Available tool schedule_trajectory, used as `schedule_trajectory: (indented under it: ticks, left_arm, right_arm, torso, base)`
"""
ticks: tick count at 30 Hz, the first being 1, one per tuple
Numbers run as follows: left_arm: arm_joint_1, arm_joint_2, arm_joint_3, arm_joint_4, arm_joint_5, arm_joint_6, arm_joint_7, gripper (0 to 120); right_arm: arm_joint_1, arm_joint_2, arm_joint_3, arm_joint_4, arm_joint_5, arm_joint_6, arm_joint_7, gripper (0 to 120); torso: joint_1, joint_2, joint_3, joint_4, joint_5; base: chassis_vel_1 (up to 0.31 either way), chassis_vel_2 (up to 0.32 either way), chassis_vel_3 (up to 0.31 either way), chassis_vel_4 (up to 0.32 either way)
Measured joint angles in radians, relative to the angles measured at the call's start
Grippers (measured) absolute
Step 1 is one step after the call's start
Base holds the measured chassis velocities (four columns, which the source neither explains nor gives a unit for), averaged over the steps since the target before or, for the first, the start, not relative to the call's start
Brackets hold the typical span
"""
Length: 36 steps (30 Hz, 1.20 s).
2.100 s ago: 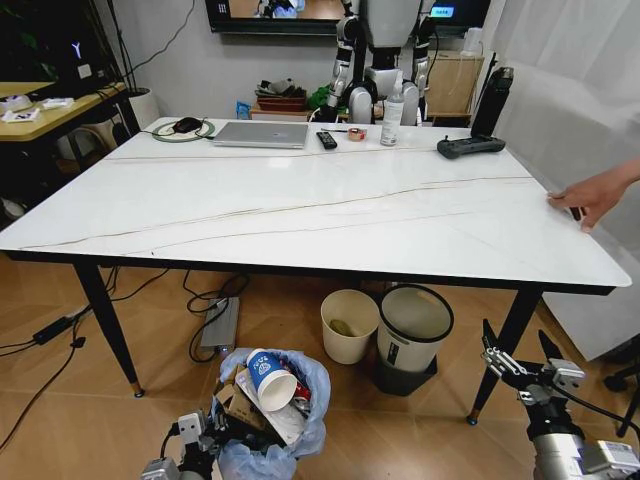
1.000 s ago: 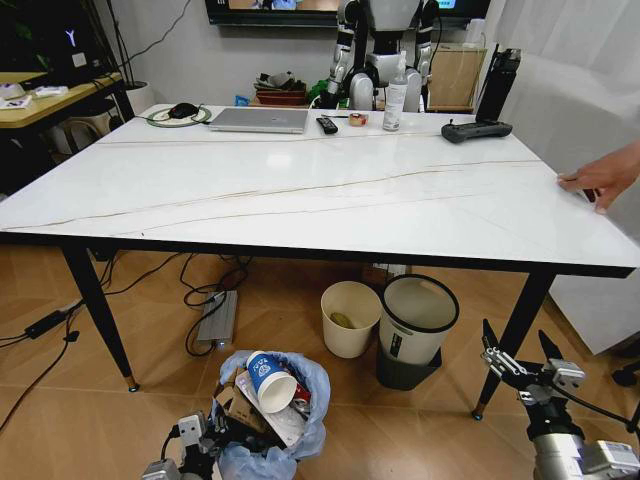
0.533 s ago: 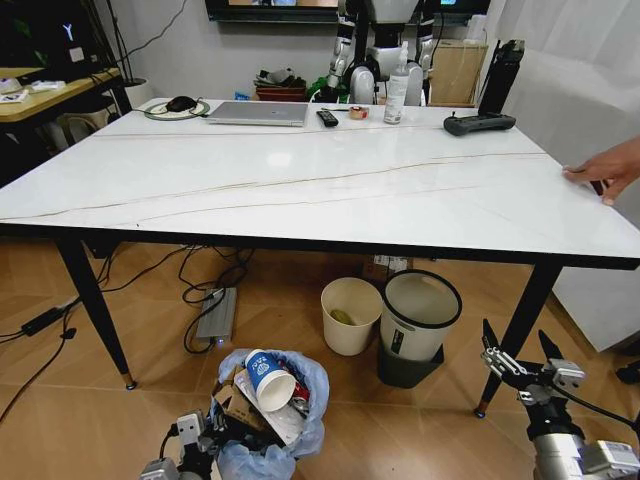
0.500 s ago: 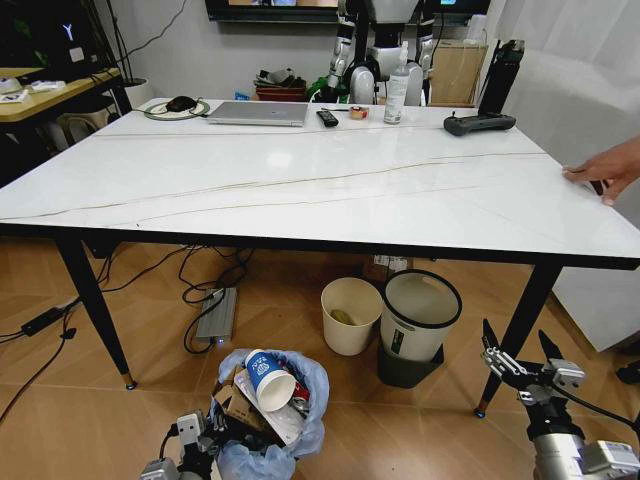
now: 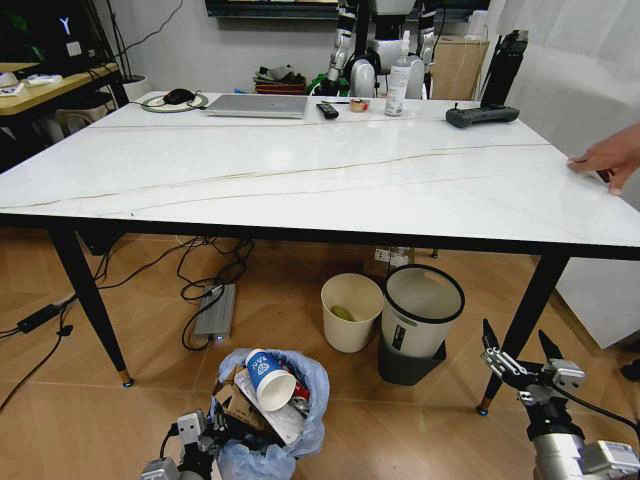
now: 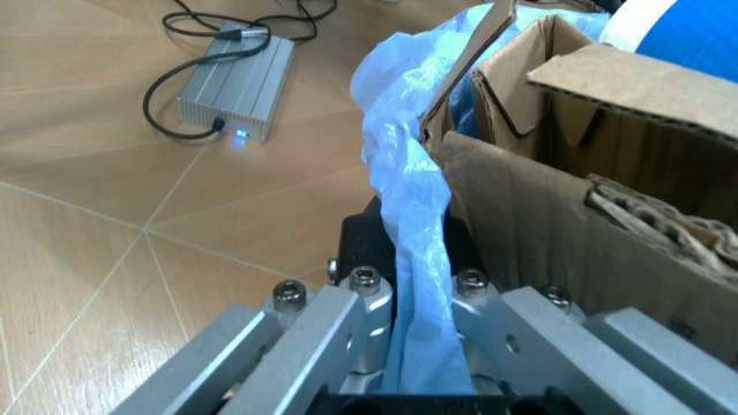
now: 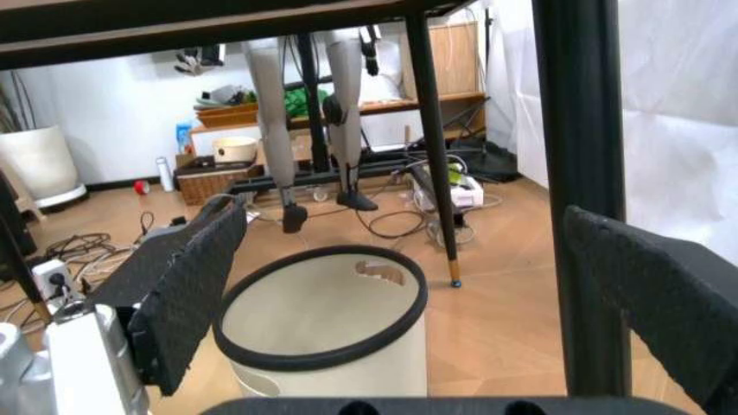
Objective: Pick up the trash bin and place the trash from the table into it.
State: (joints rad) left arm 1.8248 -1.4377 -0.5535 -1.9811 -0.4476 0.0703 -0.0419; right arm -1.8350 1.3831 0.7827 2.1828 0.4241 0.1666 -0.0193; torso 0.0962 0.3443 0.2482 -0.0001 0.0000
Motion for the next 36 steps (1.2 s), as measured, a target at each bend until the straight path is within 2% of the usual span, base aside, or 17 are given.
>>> schedule_trajectory:
  ticks: [25,31,36]
  left_arm:
    - [-0.008,-0.003,-0.002,0.005,0.009,-0.013,0.004,0]
    - [-0.009,-0.005,-0.005,0.014,0.038,-0.049,-0.003,0]
    - [-0.014,-0.007,-0.005,0.022,0.062,-0.094,-0.005,0]
  right_arm:
    - [0.000,0.000,0.000,0.000,0.000,0.000,0.000,100]
    - [0.000,0.000,0.000,0.000,0.000,0.000,0.000,100]
    - [0.000,0.000,0.000,0.000,0.000,0.000,0.000,100]
  torso:
    - [-0.028,-0.098,-0.070,0.0000,0.0000]
    - [-0.035,-0.128,-0.092,0.0000,0.0000]
    - [-0.038,-0.137,-0.099,0.0000,0.0000]
  base:
    - [0.000,0.000,0.000,0.000]
    - [0.000,0.000,0.000,0.000]
    - [0.000,0.000,0.000,0.000]
